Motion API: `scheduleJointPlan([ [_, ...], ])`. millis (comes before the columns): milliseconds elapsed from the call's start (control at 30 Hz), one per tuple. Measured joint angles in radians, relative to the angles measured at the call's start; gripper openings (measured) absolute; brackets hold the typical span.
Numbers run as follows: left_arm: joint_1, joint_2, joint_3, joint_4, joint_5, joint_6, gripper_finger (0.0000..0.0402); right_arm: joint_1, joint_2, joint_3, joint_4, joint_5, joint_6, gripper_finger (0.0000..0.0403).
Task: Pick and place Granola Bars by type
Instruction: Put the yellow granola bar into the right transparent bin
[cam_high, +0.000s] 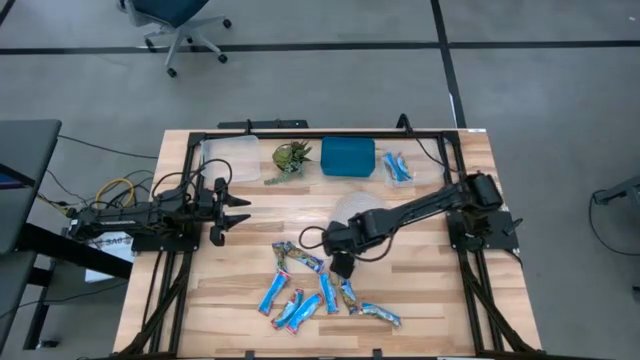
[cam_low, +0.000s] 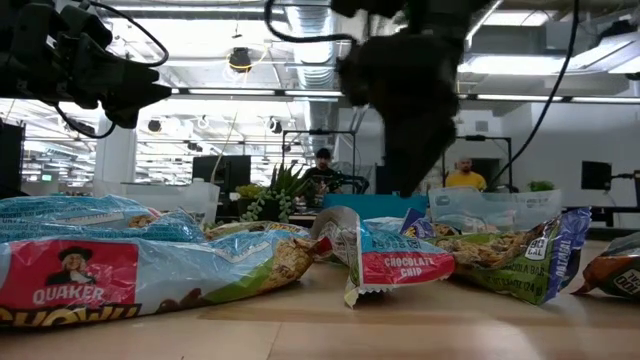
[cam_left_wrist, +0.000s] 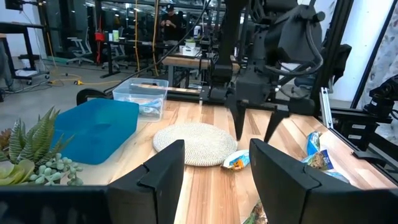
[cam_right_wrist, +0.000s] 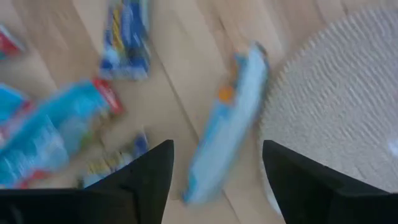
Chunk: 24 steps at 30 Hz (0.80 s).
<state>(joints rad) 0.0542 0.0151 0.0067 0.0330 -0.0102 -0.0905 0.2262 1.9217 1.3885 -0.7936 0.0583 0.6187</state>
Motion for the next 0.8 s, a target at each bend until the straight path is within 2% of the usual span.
scheduleJointPlan([
  [633, 0.0, 0.0, 0.0, 0.0, 0.0, 0.0, 0.0174, -0.011, 0.104, 0.031, 0.018, 0.019, -0.001, 0.0182],
  [800, 0.0, 0.0, 0.0, 0.0, 0.0, 0.0, 0.0174, -0.011, 0.105, 0.029, 0.022, 0.019, -0.001, 0.0155],
])
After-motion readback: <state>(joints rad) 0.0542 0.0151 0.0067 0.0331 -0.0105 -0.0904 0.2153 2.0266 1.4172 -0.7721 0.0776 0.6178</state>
